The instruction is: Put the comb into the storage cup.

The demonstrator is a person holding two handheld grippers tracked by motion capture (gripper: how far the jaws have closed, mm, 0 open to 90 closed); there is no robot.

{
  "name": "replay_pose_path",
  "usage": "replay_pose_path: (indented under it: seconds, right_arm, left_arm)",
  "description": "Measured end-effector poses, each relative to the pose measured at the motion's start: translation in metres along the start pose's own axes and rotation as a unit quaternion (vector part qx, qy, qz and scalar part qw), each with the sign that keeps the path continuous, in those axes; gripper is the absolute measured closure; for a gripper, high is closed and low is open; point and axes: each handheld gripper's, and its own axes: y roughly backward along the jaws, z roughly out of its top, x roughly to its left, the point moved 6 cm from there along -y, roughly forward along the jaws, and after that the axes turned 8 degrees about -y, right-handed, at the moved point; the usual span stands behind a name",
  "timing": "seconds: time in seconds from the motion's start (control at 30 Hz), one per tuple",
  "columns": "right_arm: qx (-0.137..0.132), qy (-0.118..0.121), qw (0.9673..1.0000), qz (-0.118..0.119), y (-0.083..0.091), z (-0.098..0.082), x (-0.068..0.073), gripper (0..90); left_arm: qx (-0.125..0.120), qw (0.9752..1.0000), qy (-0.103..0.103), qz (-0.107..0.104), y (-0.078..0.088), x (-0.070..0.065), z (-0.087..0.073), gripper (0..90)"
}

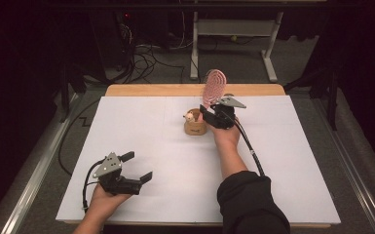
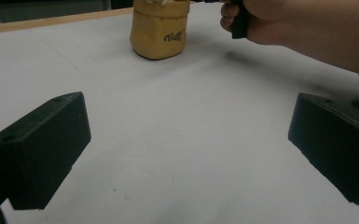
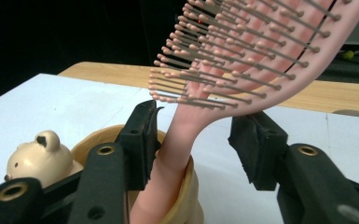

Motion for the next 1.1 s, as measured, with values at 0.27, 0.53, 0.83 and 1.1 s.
replay_pose_path:
  seconds: [0.27,0.53,0.83,1.1]
  right_arm:
    - [0.009,-0.005,0.9999,0.004,0.003,0.001,0.001,39.8]
    - [0.013,-0.005,0.9999,0.006,0.008,0.003,0.002,28.8]
    - [0.015,-0.014,0.9998,0.006,0.007,0.002,0.0,16.7]
    - [0.011,-0.015,0.9998,0.006,0.013,0.005,0.0,0.8]
  left_arm:
    - [-0.001,1.0,0.001,0.0,-0.002,-0.001,0.001,0.0]
    - [0.0,1.0,0.0,0.001,-0.002,-0.001,0.001,0.0]
    - [0.001,1.0,-0.002,0.001,-0.002,0.0,0.0,0.0]
    - [0.015,0.9999,-0.002,0.003,-0.004,0.001,-0.002,0.0]
